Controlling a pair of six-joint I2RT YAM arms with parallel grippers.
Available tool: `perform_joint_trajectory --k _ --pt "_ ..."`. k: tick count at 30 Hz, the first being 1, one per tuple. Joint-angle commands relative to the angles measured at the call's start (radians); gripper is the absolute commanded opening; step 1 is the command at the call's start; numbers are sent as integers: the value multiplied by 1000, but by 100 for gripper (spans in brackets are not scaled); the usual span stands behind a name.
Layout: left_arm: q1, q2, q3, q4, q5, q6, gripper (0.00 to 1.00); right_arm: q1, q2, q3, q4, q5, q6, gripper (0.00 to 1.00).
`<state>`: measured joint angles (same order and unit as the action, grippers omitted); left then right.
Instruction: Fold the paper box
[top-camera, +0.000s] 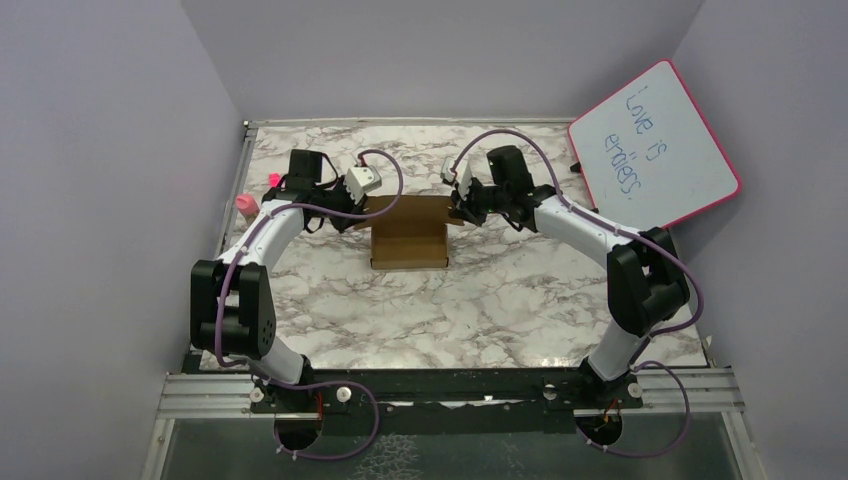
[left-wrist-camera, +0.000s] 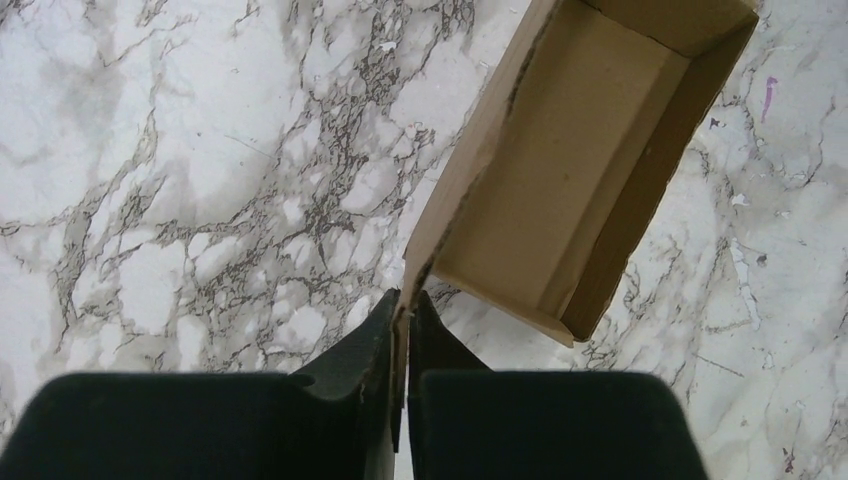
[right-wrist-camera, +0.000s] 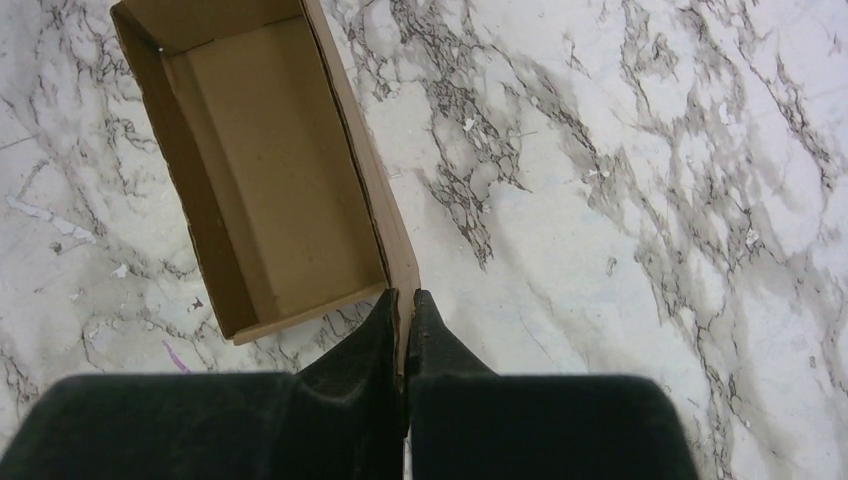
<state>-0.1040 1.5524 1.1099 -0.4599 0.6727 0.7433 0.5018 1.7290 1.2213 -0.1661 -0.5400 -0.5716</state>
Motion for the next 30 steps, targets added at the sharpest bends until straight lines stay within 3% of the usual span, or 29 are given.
perform_joint_trajectory --k 1,8,16,25,30 --pt "6 -11 30 -7 58 -49 5 -3 10 28 -7 64 77 4" --pt "-31 -21 9 33 -39 -188 4 -1 -19 16 29 90 190 3" --pt "-78 -43 -6 101 -191 -390 4 30 -38 -16 57 256 299 1" --pt "-208 -86 -44 178 -431 -599 5 87 -98 -52 78 425 419 1" --pt "-255 -117 -72 231 -543 -726 8 104 -140 -95 115 465 580 2"
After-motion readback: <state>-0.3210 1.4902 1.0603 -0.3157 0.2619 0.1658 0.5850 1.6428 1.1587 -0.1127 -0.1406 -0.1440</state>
